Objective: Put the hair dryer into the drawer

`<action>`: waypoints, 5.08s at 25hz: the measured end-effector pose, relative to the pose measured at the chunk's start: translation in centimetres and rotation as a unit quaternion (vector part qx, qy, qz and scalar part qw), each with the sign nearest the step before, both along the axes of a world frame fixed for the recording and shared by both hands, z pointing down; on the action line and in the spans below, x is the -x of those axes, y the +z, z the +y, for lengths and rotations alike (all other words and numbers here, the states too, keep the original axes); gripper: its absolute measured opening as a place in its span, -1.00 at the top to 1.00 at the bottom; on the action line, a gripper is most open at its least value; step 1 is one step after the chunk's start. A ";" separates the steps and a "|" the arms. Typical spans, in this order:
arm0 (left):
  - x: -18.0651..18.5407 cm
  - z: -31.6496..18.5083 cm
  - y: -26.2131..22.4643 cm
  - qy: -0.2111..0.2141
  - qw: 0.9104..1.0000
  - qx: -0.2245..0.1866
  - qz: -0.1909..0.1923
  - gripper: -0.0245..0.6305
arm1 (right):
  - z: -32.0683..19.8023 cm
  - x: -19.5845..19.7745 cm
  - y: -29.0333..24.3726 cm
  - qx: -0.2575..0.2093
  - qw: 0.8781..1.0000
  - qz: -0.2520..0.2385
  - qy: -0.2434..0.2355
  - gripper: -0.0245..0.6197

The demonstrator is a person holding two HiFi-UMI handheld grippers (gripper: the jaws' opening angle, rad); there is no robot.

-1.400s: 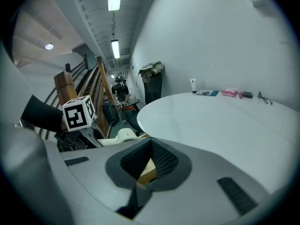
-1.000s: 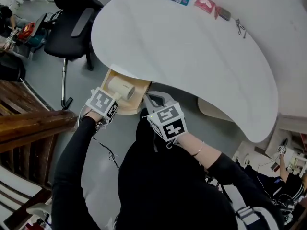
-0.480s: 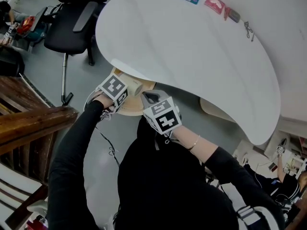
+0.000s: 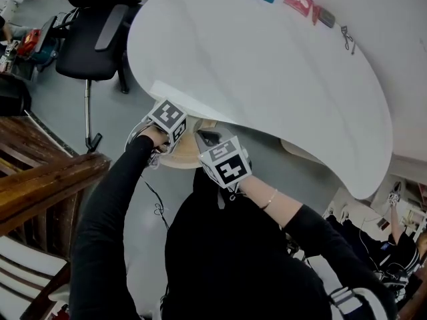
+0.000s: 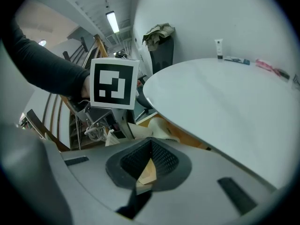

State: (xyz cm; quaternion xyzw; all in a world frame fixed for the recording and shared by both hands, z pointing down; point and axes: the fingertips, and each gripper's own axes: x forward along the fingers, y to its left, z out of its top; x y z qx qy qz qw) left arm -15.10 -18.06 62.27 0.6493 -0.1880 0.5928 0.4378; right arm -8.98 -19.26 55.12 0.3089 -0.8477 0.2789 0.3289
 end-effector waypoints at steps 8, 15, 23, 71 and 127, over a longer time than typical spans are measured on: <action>-0.6 -0.8 1.5 -0.014 1.000 -0.009 -0.016 0.48 | -0.4 0.2 1.2 0.016 1.000 0.002 0.002 0.92; -0.1 -0.8 2.6 -0.037 0.998 -0.041 -0.026 0.48 | 0.2 0.7 1.8 0.036 0.999 0.008 -0.008 0.92; -0.3 -1.0 3.7 -0.012 0.999 -0.031 -0.031 0.48 | 0.1 0.8 2.7 0.043 0.999 0.020 -0.010 0.92; -0.8 -5.1 -4.4 -0.157 0.960 -0.220 0.066 0.52 | -0.3 1.1 1.0 -0.001 0.999 0.030 -0.015 0.92; -4.0 14.2 -28.0 -0.324 0.683 -0.613 0.229 0.90 | 11.8 -7.3 -18.2 -0.191 0.968 -0.160 -0.039 0.92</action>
